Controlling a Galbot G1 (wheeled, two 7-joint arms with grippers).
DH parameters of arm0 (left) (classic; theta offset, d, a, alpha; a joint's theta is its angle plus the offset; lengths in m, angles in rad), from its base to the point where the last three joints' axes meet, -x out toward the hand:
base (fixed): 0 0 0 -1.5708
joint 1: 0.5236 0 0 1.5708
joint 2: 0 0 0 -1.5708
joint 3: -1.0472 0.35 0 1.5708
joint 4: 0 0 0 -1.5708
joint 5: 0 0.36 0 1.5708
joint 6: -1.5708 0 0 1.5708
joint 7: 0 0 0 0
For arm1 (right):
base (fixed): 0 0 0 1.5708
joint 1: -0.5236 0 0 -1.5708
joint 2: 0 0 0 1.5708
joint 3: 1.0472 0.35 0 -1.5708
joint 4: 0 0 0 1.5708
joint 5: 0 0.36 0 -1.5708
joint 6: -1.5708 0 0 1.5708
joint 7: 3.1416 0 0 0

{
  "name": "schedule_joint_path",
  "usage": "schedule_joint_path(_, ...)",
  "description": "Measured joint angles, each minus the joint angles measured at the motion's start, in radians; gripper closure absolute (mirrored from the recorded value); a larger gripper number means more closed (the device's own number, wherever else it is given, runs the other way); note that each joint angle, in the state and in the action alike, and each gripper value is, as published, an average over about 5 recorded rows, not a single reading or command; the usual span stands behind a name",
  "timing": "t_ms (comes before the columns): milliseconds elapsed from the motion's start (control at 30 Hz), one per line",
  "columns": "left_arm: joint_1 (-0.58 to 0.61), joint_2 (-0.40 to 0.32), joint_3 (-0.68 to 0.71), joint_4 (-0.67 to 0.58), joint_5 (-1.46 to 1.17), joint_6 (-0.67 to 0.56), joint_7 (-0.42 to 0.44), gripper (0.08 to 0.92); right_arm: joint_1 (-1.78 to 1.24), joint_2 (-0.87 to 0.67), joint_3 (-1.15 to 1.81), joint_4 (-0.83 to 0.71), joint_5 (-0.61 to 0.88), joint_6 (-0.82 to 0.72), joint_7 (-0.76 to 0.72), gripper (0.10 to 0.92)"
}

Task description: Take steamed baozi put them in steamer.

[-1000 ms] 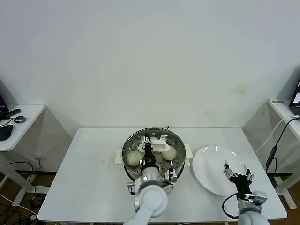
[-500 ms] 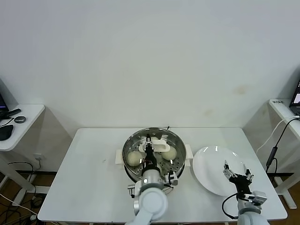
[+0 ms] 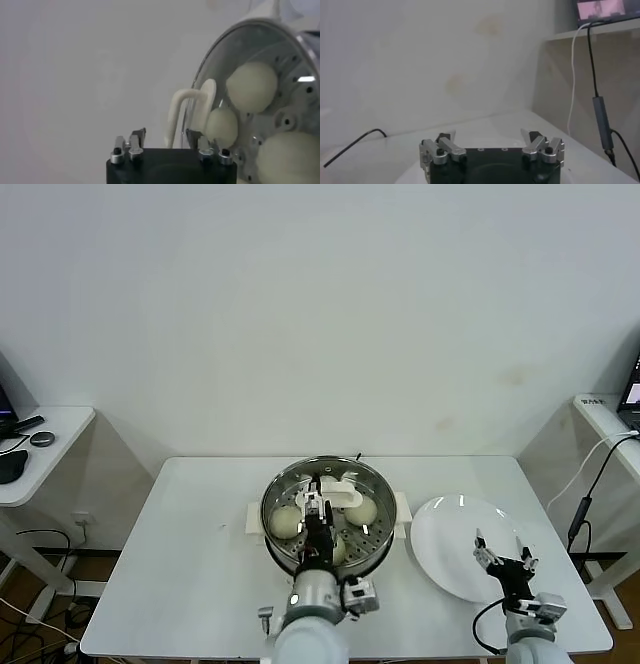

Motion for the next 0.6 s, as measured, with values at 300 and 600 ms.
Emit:
schedule_joint_path(300,0.136,0.046,-0.142,-0.177,-0.19,-0.07,-0.085,0.178,-0.046,-0.01,-0.026,0.049,-0.024,0.003,-0.034,0.203)
schedule_joint_path(600,0.291,0.064,-0.478,-0.163,-0.73,-0.345,-0.211,0.177,-0.116,-0.011,-0.086,0.102,-0.058,0.026,-0.055,0.203)
